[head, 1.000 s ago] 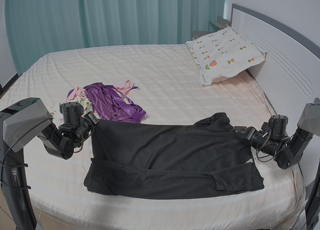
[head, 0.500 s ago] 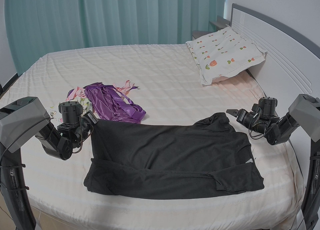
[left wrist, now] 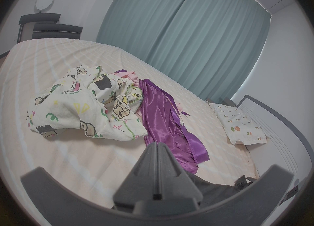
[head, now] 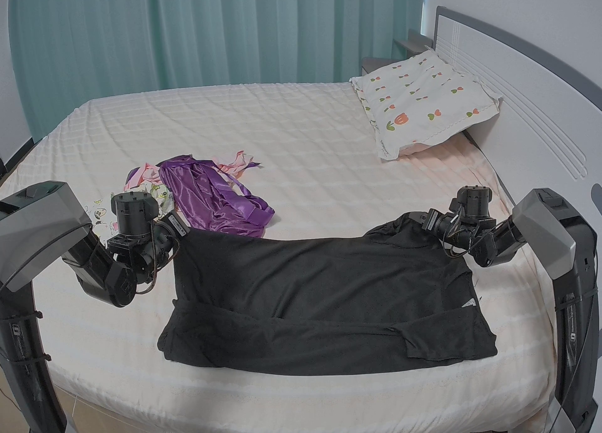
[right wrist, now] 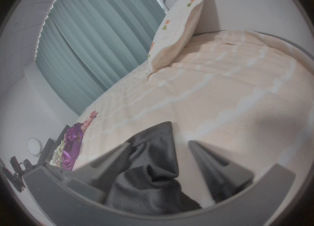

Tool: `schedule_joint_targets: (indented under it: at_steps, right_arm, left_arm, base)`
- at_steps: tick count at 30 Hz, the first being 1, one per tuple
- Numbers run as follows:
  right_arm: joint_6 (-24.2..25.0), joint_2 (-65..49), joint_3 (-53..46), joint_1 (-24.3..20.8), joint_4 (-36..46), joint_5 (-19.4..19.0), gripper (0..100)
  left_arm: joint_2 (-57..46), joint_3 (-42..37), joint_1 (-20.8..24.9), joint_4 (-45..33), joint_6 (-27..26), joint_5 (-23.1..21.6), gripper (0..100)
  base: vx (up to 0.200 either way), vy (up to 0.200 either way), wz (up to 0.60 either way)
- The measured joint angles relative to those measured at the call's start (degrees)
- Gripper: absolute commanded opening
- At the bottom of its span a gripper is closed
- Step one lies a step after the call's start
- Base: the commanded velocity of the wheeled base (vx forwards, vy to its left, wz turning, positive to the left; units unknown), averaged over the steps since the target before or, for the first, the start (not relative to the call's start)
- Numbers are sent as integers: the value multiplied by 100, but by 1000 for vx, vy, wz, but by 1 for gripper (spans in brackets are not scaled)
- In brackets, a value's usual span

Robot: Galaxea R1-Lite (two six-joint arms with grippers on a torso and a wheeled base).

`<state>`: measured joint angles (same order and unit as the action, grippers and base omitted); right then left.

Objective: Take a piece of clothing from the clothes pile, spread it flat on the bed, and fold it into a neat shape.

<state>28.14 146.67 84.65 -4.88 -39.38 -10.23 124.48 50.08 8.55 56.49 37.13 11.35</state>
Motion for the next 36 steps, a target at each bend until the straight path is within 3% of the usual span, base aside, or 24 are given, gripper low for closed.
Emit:
schedule_joint_targets:
  at_steps: [8, 19, 20, 26, 36]
  right_arm:
    - [49, 96, 99, 45, -197, 13, 0]
    - [161, 74, 115, 111, -1204, 24, 0]
    - [165, 90, 110, 113, -1197, 22, 100]
    - [207, 155, 105, 171, -1191, -93, 100]
    - [218, 174, -117, 334, -1072, -912, 100]
  left_arm:
    - [-15, 0, -15, 0, 101, 4, 0]
    - [-17, -5, -37, 0, 107, 17, 0]
    - [-17, 0, -39, 0, 107, 22, 0]
    - [-20, -9, -106, -2, 107, 24, 0]
    - [13, -22, -201, 2, 110, 15, 0]
  base:
    - [0, 0, 0]
    - [0, 0, 0]
    - [0, 0, 0]
    - [0, 0, 0]
    - [0, 0, 0]
